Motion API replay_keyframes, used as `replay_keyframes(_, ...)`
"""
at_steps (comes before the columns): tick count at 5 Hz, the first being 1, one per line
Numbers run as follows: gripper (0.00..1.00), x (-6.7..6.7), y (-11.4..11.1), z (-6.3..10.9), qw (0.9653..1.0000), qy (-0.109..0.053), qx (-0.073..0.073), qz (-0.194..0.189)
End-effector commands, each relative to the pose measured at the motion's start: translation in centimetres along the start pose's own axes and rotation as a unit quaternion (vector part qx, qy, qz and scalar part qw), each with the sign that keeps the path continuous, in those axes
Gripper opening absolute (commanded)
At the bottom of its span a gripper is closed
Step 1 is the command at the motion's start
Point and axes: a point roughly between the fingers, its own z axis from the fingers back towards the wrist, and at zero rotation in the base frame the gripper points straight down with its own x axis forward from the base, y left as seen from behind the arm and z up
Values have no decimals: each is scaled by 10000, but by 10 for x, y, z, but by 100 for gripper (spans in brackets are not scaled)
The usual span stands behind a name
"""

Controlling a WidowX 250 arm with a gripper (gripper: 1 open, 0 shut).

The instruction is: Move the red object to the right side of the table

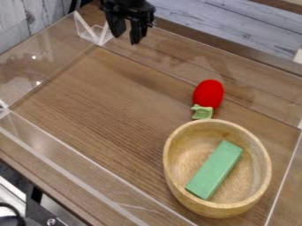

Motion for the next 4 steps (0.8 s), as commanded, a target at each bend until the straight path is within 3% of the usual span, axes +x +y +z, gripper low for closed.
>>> replay_keyframes(1,100,16,-1,8,9996,-239,87,-156)
replay_keyframes(2,100,21,-8,2,9989,-266,62,-375)
replay_keyframes(4,100,25,-7,22,9971,-311,60,-687)
